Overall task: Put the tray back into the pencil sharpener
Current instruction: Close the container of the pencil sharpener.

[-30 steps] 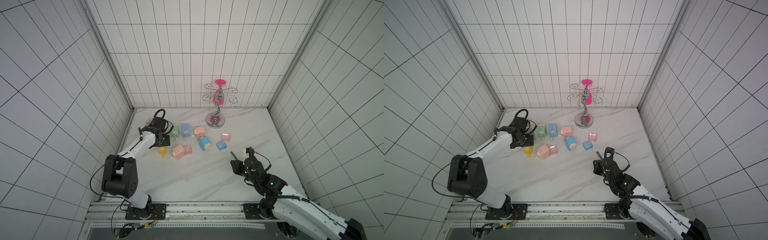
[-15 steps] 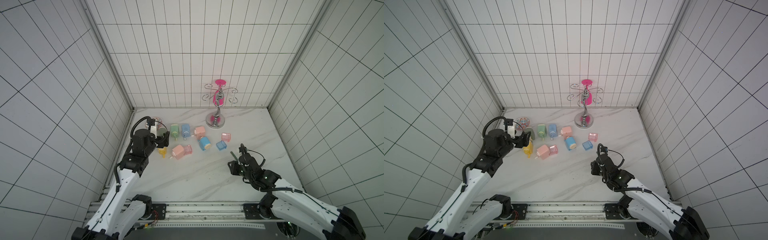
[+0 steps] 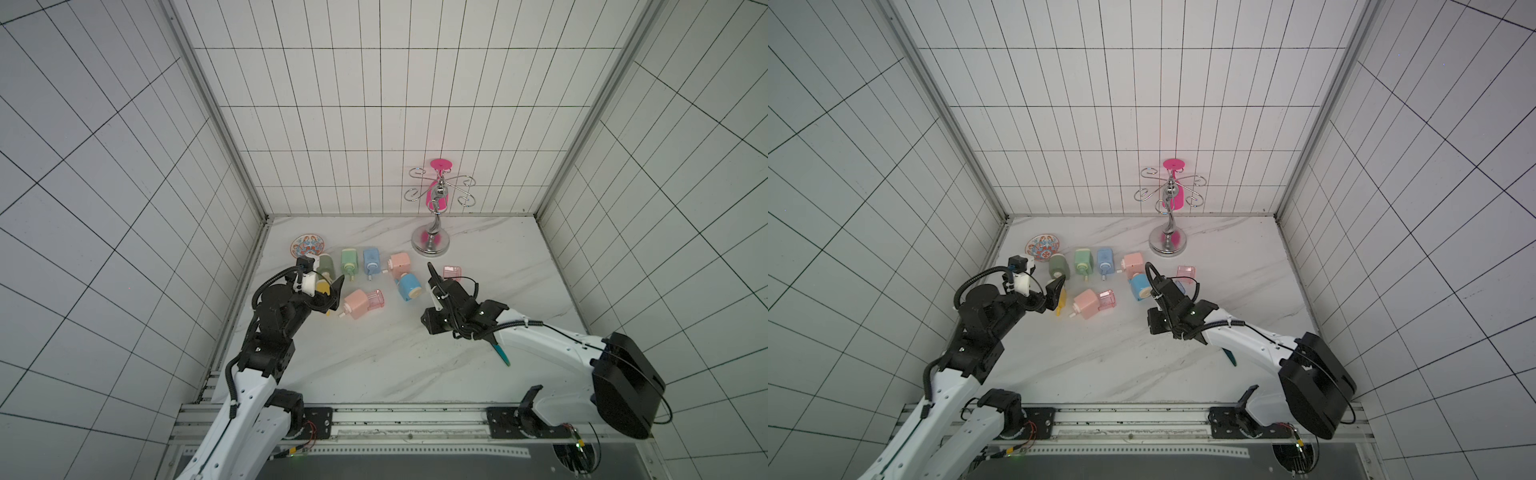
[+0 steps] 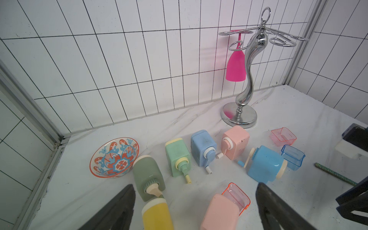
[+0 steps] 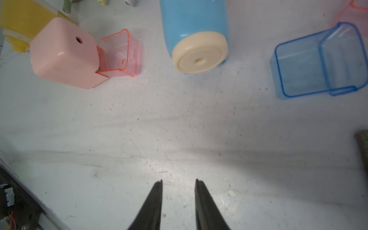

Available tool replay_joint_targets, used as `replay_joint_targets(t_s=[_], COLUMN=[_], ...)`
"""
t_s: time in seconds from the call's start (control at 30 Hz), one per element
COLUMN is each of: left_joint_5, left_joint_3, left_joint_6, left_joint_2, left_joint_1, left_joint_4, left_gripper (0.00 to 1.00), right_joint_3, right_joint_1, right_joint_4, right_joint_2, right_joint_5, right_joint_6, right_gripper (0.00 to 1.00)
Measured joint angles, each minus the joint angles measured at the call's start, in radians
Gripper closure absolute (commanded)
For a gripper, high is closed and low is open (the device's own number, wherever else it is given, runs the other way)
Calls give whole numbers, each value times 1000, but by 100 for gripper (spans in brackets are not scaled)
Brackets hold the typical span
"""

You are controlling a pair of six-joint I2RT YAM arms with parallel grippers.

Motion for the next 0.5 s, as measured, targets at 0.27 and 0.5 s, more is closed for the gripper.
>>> replay_joint_targets(t_s=[0.27,0.5], left_joint_5=[-46,-79], left_joint_3=[-28,21], left_joint_6=[67,175], left_joint_2=[-18,84], left_joint_1=[-40,-149], left_joint_4=[-7,-105], left_gripper=[4,4], right_joint_3=[220,337], right_joint_1=[31,31], right_joint_4=[-8,-4], right_joint_2=[210,327], right_joint_5=[-23,-16], right_joint_6=[-30,-29], right_gripper=[68,68])
